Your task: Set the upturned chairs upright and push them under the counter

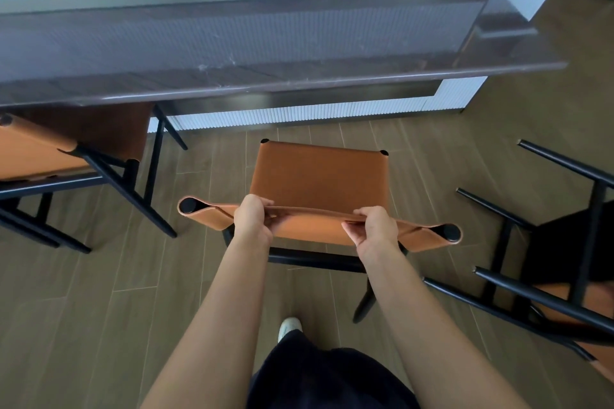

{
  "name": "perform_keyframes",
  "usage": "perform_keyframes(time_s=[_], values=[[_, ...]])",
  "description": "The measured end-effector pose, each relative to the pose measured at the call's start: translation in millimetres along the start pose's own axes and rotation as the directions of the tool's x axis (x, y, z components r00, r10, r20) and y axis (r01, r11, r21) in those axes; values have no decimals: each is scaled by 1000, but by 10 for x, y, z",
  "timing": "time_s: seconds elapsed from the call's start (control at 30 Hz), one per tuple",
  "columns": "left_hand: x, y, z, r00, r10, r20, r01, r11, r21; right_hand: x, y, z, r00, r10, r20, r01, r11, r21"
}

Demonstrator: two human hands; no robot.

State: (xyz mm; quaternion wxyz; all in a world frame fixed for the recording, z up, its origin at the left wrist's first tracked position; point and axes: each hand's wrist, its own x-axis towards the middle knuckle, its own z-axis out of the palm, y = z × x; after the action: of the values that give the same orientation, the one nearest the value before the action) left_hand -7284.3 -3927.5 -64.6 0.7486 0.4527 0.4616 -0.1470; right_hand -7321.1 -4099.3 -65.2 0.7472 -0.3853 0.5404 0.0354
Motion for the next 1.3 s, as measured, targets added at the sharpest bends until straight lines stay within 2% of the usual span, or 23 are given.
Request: perform_keyframes(time_s=[0.2,0.5,0.73,0.87,0.97,1.3], values=[[93,345,292,998,11,65,-11,1000,5,49,-299,321,997,-69,30,62,980,191],[218,797,713,984,63,164,-64,998,2,144,-716,747,989,-129,78,101,951,294],[294,1082,1051,992,41,116,-48,997,57,249,-1005,1006,985,-149,88,127,967,220],[318,1289,1267,999,-42,25,38,988,147,397,-1251,1132,991,-56,124,47,996,72],[364,1416,1410,999,-45,14,41,983,179,484,-1445,1283,993,-3,121,4,1000,-11],[408,1594,1668,999,-2,39,-2,995,95,527,-1705,1511,994,-24,110,30,998,-57]])
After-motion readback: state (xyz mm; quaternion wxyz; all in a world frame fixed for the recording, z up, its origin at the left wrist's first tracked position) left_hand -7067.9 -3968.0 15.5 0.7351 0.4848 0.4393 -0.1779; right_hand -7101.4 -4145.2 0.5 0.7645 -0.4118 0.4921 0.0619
